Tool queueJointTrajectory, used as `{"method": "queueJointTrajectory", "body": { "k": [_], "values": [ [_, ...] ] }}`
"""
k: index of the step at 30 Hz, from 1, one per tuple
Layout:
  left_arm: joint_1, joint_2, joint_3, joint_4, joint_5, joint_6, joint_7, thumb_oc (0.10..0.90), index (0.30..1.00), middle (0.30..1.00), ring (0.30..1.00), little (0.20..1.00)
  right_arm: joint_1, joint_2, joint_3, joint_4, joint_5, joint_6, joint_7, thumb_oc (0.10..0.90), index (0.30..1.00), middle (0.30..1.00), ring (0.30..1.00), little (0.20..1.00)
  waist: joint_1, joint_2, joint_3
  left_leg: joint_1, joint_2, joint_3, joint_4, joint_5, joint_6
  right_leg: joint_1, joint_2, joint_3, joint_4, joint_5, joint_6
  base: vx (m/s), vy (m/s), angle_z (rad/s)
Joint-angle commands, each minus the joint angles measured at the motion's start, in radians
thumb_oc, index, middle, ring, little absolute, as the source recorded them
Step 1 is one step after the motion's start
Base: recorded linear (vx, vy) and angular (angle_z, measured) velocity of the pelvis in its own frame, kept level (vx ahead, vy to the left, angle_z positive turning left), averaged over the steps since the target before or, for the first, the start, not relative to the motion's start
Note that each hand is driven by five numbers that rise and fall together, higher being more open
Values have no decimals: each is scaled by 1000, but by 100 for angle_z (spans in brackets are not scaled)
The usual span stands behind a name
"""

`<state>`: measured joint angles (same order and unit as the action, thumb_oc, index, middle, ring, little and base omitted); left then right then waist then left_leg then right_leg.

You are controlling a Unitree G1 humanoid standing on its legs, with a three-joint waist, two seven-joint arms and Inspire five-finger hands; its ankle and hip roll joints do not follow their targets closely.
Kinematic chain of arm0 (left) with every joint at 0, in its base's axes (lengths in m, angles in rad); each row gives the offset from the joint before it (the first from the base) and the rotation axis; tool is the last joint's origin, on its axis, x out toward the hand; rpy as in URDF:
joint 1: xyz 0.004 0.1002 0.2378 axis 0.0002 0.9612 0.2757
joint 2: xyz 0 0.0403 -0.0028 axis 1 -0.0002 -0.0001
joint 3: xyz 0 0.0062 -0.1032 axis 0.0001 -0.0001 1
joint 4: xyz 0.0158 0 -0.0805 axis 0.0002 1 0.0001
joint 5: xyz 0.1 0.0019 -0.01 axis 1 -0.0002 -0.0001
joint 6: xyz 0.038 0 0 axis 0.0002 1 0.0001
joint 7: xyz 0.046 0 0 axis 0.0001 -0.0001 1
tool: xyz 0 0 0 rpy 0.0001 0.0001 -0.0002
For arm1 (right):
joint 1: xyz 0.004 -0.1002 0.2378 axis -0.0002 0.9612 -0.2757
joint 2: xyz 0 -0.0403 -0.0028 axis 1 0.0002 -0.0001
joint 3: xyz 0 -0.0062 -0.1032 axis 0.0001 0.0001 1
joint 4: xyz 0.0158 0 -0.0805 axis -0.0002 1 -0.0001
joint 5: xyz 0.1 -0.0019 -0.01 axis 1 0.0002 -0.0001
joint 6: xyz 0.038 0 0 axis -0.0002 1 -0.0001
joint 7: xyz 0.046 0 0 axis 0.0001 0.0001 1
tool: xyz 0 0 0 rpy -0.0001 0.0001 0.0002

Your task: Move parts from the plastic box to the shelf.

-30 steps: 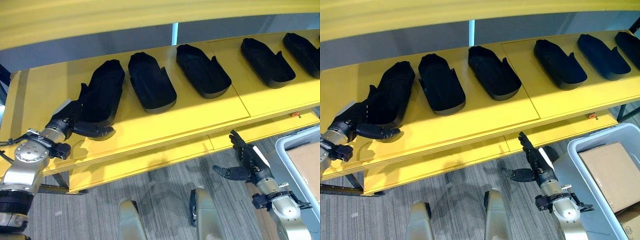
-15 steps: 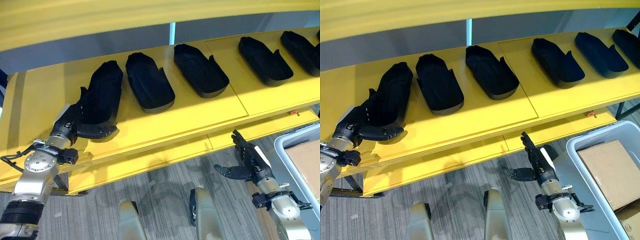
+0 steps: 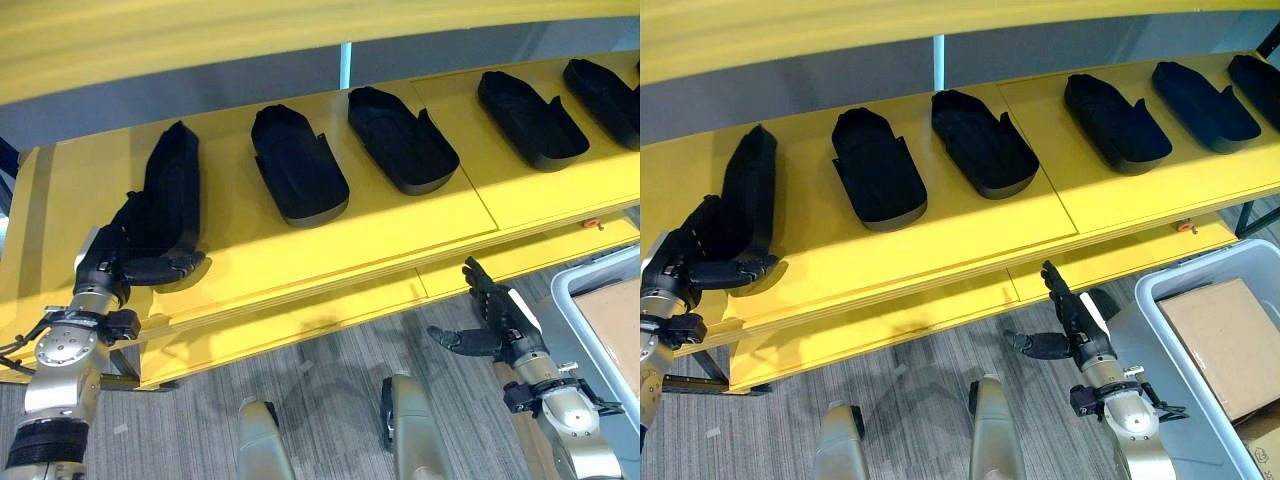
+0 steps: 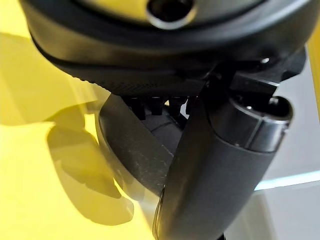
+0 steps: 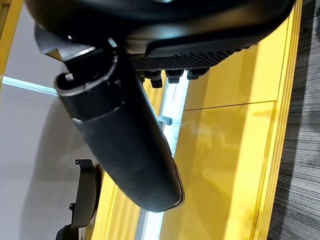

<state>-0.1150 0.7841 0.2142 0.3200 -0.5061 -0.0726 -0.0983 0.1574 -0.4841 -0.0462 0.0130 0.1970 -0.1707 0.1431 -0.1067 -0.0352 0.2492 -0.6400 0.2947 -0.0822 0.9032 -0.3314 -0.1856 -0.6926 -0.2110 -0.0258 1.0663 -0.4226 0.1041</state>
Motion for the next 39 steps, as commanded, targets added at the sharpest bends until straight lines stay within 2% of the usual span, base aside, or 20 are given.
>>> {"method": "queueJointTrajectory", "body": {
  "k": [1,9,13,16,17,18,19,20,21,23,24,28,34,39],
  "values": [
    [42,-19,22,80,-38,2,37,900,1000,1000,1000,1000,-67,-47,-45,-85,10,-87,-16,900,1000,1000,1000,1000,3,-12,-30,-43,-27,15,35,37,92,56,-9,38,-98,57,-6,0,0,0],
    [53,-42,28,64,-30,-5,47,900,1000,1000,1000,1000,-73,-54,-47,-83,13,-90,-15,900,1000,1000,1000,1000,4,-13,-30,-47,-29,14,35,37,93,54,-7,37,-100,57,-8,0,0,0],
    [40,0,27,0,132,5,31,900,1000,1000,1000,1000,-73,-60,-52,-80,15,-84,5,900,1000,1000,1000,1000,4,-16,-34,-46,-28,14,34,34,93,56,-7,36,-101,55,-8,0,0,0],
    [18,60,46,-73,360,10,12,900,1000,1000,1000,1000,-64,-62,-64,-76,17,-77,26,900,1000,1000,1000,1000,4,-19,-38,-46,-30,13,38,28,92,55,-8,38,-96,49,-9,0,0,0],
    [18,60,46,-74,360,10,12,900,1000,1000,1000,1000,-64,-62,-64,-76,17,-77,26,900,1000,1000,1000,1000,4,-19,-38,-46,-30,13,38,28,92,55,-8,38,-96,49,-8,0,0,0],
    [-10,131,60,-149,590,10,17,900,1000,1000,1000,1000,-57,-66,-69,-75,19,-72,47,900,1000,1000,1000,1000,4,-22,-42,-45,-30,13,40,23,90,56,-8,38,-95,45,-8,0,0,0],
    [-10,131,60,-150,590,10,17,900,1000,1000,1000,1000,-57,-66,-69,-75,19,-72,47,900,1000,1000,1000,1000,4,-23,-42,-44,-30,13,40,23,90,56,-8,38,-95,45,-8,31,-18,-2],
    [-37,176,70,-201,729,10,18,900,1000,1000,1000,1000,-52,-74,-74,-78,23,-63,71,900,1000,1000,1000,1000,4,-26,-47,-45,-28,14,41,19,89,55,-8,38,-95,42,-6,0,0,0],
    [-59,200,70,-217,791,3,20,900,1000,1000,1000,1000,-51,-79,-69,-77,23,-60,81,900,1000,1000,1000,1000,2,-27,-48,-44,-27,14,41,17,88,53,-8,39,-95,40,-6,0,0,0],
    [-117,240,47,-252,931,-12,49,900,1000,1000,1000,1000,-54,-88,-52,-77,22,-58,96,900,1000,1000,1000,1000,-4,-28,-50,-43,-25,14,41,14,88,50,-7,42,-92,38,-6,0,0,0],
    [-123,240,41,-249,933,-12,51,900,1000,1000,1000,1000,-54,-87,-53,-76,22,-58,96,900,1000,1000,1000,1000,-2,-28,-49,-44,-26,14,42,14,88,49,-8,42,-92,37,-6,0,0,0],
    [-263,312,-49,-238,1166,-12,103,900,1000,1000,1000,1000,-63,-114,-22,-78,17,-56,108,900,1000,1000,1000,1000,-16,-29,-52,-45,-20,18,40,13,86,42,-4,46,-88,35,-4,0,0,0],
    [-363,346,-110,-183,1206,5,106,900,1000,1000,1000,1000,-57,-121,-14,-87,19,-58,106,900,1000,1000,1000,1000,-22,-26,-54,-50,-19,16,42,14,86,37,-1,47,-88,35,-4,0,0,0],
    [-354,353,-95,-155,1156,6,67,900,1000,1000,1000,1000,-42,-112,-19,-91,24,-56,111,900,1000,1000,1000,1000,-20,-25,-57,-52,-19,16,40,17,85,35,-1,47,-90,36,-3,0,0,0]
  ]
}}
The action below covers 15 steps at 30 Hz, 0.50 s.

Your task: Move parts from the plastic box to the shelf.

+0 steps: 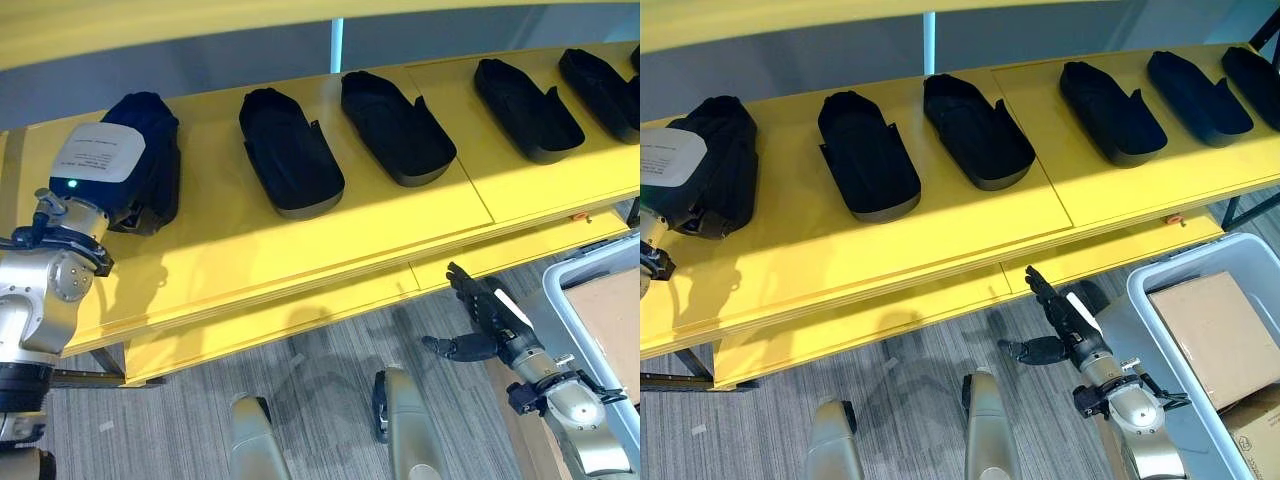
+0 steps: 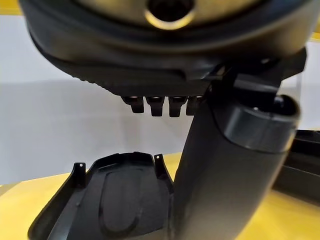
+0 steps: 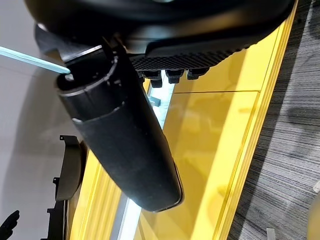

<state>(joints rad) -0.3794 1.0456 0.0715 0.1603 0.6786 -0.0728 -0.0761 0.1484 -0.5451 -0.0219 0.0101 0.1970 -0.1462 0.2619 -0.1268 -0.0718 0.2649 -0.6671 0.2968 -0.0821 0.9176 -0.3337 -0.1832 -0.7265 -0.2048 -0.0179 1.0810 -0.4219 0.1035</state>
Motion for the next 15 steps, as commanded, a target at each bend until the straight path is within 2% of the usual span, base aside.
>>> {"method": "queueJointTrajectory", "body": {
  "k": [1,5,15],
  "values": [
    [-77,91,59,11,-46,7,43,900,1000,1000,1000,1000,-29,-46,-48,-87,27,-81,-8,900,1000,1000,1000,1000,1,11,-74,-27,-21,15,28,19,83,68,-8,39,-104,36,-2,0,0,0],
    [-63,77,69,27,-72,13,36,900,1000,1000,1000,1000,-27,-42,-49,-86,29,-82,-9,900,1000,1000,1000,1000,1,10,-76,-27,-21,16,28,19,84,68,-8,37,-104,37,-3,0,0,0],
    [-10,55,115,90,-250,36,-40,900,1000,1000,1000,1000,-9,-23,-63,-78,37,-75,-3,900,1000,1000,1000,1000,8,11,-77,-31,-21,18,30,21,85,70,-7,36,-105,40,-4,0,0,0]
  ]
}}
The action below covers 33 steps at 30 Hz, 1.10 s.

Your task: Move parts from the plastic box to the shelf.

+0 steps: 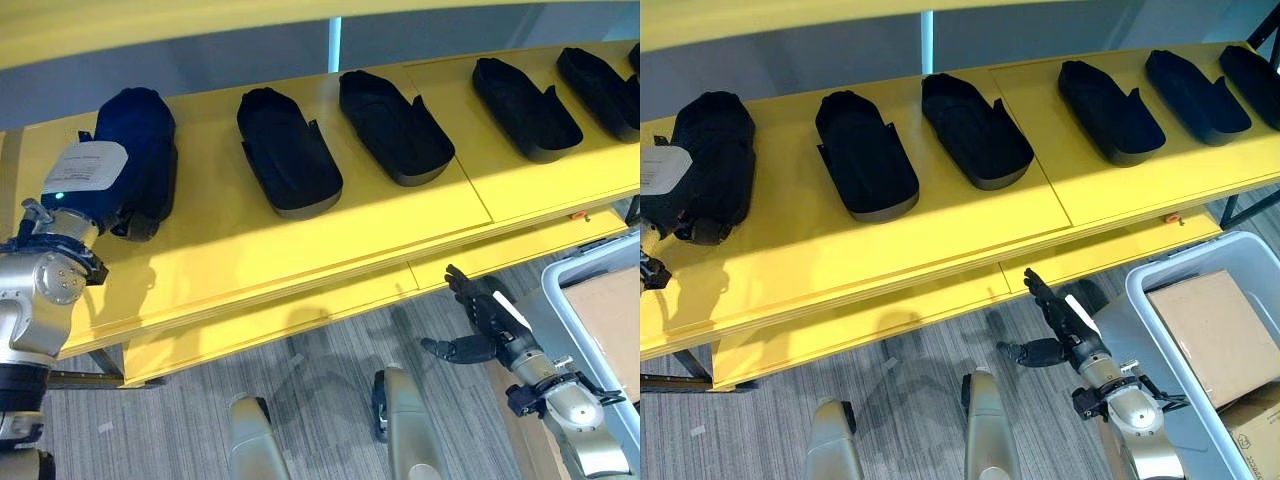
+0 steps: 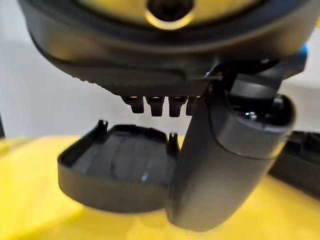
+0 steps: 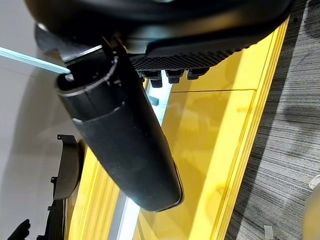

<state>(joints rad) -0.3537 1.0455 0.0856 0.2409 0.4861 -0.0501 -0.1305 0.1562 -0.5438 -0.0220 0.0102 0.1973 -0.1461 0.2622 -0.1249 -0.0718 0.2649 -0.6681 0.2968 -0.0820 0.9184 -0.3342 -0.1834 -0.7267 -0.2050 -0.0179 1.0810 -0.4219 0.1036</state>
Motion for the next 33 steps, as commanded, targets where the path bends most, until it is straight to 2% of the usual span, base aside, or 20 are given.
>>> {"method": "queueJointTrajectory", "body": {
  "k": [1,6,10,13,26,33],
  "values": [
    [-33,54,102,10,-68,15,9,900,1000,1000,1000,1000,-16,-21,-62,-78,40,-74,-1,900,1000,1000,1000,1000,7,11,-77,-31,-22,18,30,21,85,70,-7,36,-106,39,-5,0,0,0],
    [14,39,121,-3,-107,29,-40,900,1000,1000,1000,1000,-12,-14,-73,-79,43,-68,1,900,1000,1000,1000,1000,11,10,-73,-29,-23,18,28,22,86,72,-7,34,-106,40,-5,0,0,0],
    [119,-8,184,-48,-235,54,-111,900,1000,1000,1000,1000,-12,0,-90,-76,49,-63,4,900,1000,1000,1000,1000,16,12,-71,-28,-26,20,26,24,86,73,-6,35,-110,45,-6,0,0,0],
    [146,-21,205,-71,-301,58,-122,900,1000,1000,1000,1000,-11,7,-96,-73,52,-61,7,900,1000,1000,1000,1000,18,12,-71,-30,-26,20,26,25,87,72,-6,34,-111,46,-7,0,0,0],
    [111,-72,172,-88,-605,54,-88,900,1000,1000,1000,1000,-26,14,-89,-63,51,-66,-8,900,1000,1000,1000,1000,18,14,-71,-29,-31,16,23,31,89,75,-2,34,-113,50,-9,0,0,0],
    [30,-67,96,-105,-672,33,-73,900,1000,1000,1000,1000,-34,9,-80,-57,50,-72,-16,900,1000,1000,1000,1000,13,15,-72,-30,-31,14,23,34,88,75,-1,34,-112,51,-7,0,0,0]
  ]
}}
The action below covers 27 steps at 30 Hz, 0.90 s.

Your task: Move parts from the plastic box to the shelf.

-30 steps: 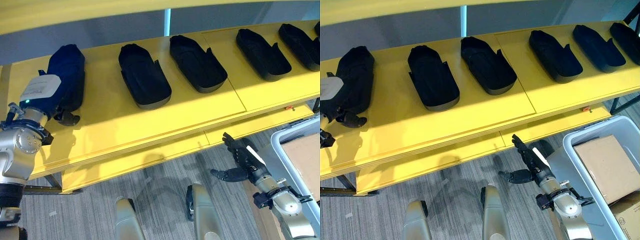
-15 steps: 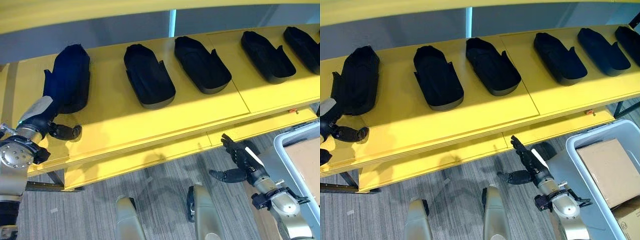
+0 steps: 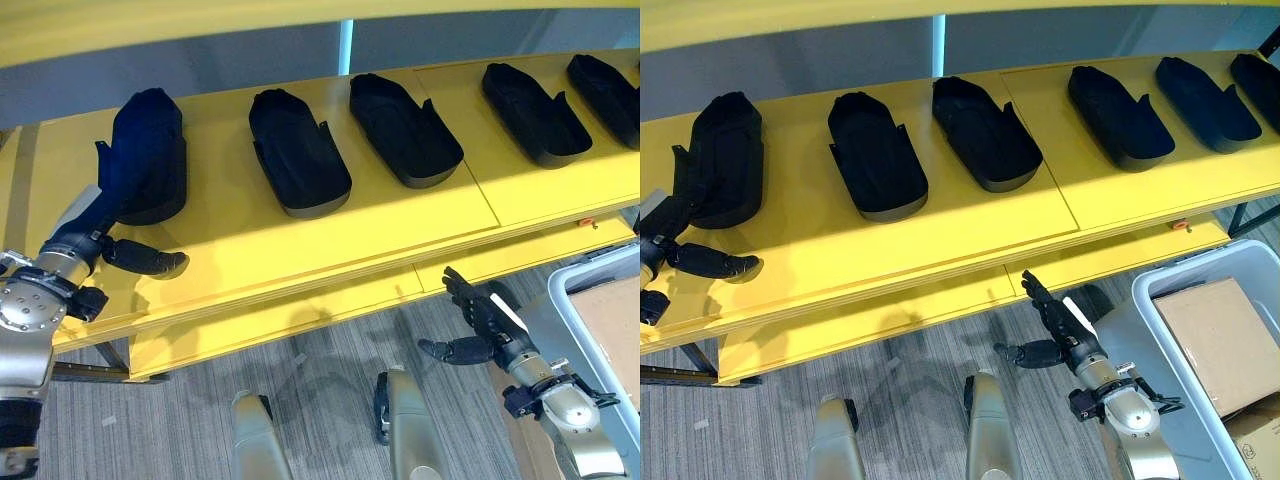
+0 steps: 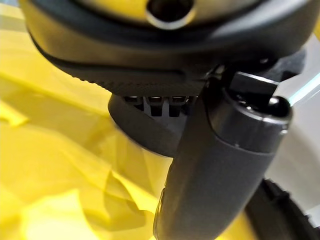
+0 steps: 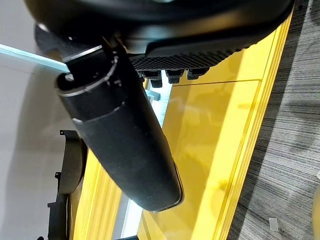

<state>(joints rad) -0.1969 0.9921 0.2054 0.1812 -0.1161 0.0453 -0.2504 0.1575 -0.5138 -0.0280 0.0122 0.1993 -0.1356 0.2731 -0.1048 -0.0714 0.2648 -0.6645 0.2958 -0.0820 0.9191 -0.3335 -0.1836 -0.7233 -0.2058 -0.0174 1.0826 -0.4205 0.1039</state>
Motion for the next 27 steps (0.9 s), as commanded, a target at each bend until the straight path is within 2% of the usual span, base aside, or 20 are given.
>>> {"method": "queueJointTrajectory", "body": {
  "k": [1,6,14,27],
  "values": [
    [-139,-11,-32,-49,-71,-66,50,900,1000,1000,1000,1000,-35,-22,-73,-58,49,-83,-28,900,1000,1000,1000,1000,-8,15,-72,-34,-30,13,23,34,88,71,0,34,-114,50,-7,0,0,0],
    [-168,4,-68,-88,-64,-70,27,900,1000,1000,1000,1000,-37,-25,-71,-54,50,-83,-25,900,1000,1000,1000,1000,-9,16,-73,-35,-30,11,23,35,88,69,0,32,-111,50,-7,0,0,0],
    [-115,22,-53,-156,-38,-55,-27,900,1000,1000,1000,1000,-31,-22,-75,-56,55,-77,-10,900,1000,1000,1000,1000,-5,13,-72,-34,-28,13,20,35,88,71,-1,30,-114,49,-5,0,0,0],
    [22,4,63,-162,-22,-39,-32,900,1000,1000,1000,1000,-26,-18,-89,-61,49,-69,-1,900,1000,1000,1000,1000,6,12,-64,-32,-31,12,23,32,90,77,0,32,-117,49,-3,0,0,0]
  ]
}}
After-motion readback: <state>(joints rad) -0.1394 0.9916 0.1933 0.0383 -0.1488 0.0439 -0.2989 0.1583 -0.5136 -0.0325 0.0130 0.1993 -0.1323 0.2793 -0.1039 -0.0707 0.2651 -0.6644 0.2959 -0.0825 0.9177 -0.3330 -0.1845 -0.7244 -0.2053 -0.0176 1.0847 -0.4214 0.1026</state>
